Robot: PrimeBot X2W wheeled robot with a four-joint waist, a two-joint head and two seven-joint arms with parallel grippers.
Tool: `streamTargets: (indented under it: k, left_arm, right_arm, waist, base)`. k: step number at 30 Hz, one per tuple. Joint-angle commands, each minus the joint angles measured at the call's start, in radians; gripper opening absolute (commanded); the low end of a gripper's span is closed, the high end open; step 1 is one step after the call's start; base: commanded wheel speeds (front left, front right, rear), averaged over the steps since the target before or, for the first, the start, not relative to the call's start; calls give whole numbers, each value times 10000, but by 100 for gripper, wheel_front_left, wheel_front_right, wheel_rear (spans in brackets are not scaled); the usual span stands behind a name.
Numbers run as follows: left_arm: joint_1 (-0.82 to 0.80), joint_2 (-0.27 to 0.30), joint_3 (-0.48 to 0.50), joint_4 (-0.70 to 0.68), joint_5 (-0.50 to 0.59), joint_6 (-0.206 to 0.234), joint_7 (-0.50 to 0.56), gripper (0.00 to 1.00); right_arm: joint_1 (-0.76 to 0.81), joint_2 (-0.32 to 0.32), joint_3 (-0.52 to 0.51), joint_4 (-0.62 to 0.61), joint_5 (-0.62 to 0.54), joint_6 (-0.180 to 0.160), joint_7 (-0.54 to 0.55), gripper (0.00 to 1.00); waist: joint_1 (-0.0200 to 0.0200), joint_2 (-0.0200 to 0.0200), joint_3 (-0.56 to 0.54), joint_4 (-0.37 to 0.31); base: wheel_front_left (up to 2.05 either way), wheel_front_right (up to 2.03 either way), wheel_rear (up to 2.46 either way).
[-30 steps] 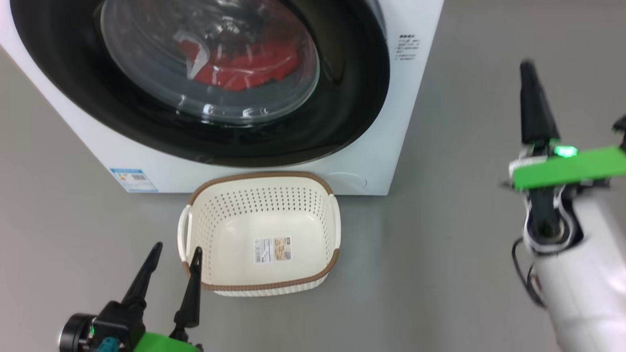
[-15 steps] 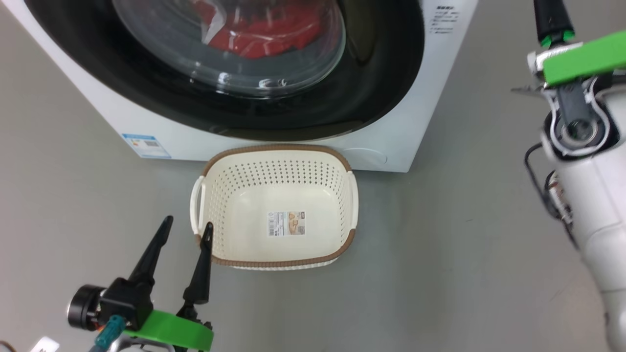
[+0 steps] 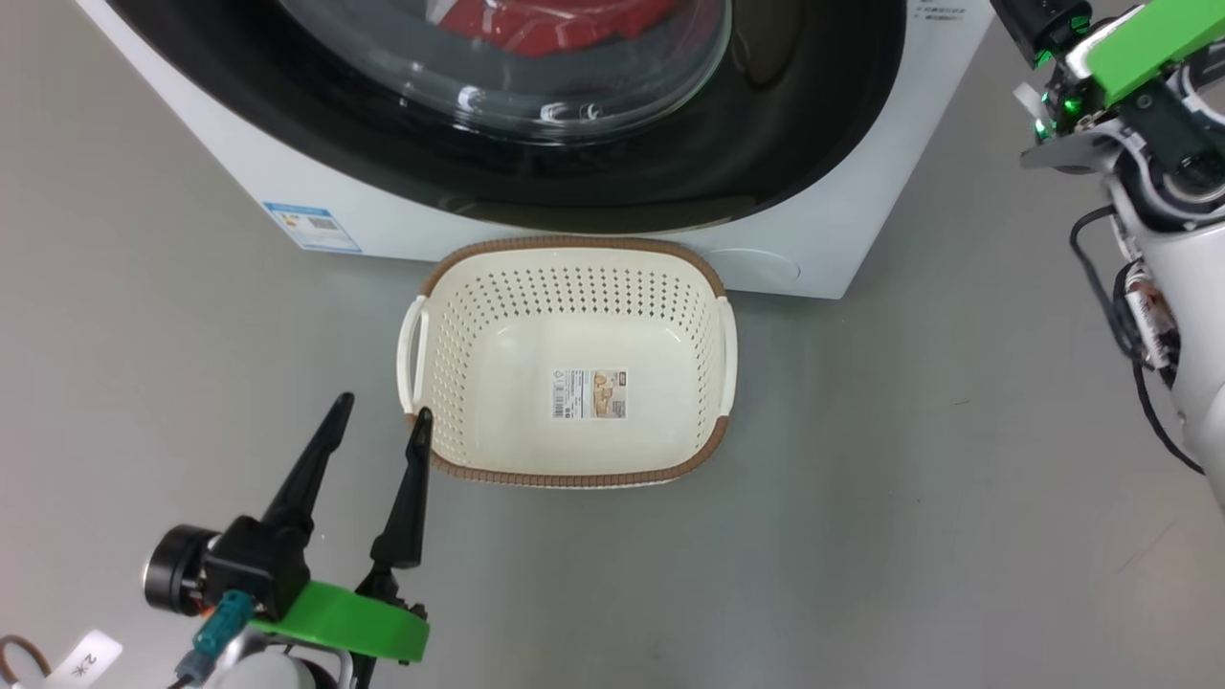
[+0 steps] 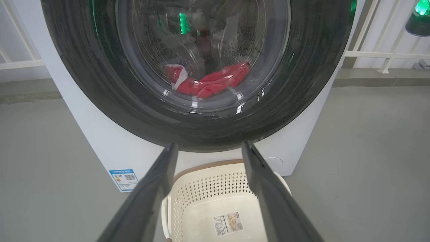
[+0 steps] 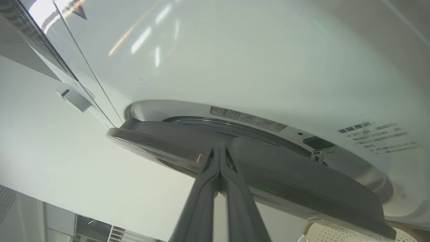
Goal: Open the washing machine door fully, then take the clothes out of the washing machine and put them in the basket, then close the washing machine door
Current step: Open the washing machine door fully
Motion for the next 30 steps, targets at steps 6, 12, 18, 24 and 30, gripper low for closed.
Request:
streamTargets:
  k: [6, 12, 18, 24, 30]
  left_arm:
    - [-465, 231, 152, -182, -144, -29, -122, 100]
    - [-656, 228, 56, -189, -208, -29, -122, 100]
    - [-786, 202, 4, -216, -251, -29, -122, 100]
    - [-932, 176, -49, -241, -282, -29, -122, 100]
    - [-978, 131, 4, -223, -282, -29, -122, 100]
  right_arm:
    - [-724, 105, -388, 707, 821, -9, 1344, 0]
    - [-1263, 181, -480, 1571, 1101, -9, 2262, 0]
    - [-1662, 277, -439, 1983, 977, -9, 2615, 0]
    - [-2022, 311, -391, 2225, 745, -9, 2704, 0]
    - [-1979, 446, -293, 2151, 636, -9, 3039, 0]
  waist:
    - [0, 0, 310, 137]
    - [0, 0, 616, 247]
    - [0, 0, 819, 324]
    - [0, 0, 995, 405]
    - [0, 0, 963, 407]
  base:
    - [0, 0, 0]
    - [0, 0, 0]
    - [0, 0, 0]
    - [0, 0, 0]
    - [0, 0, 0]
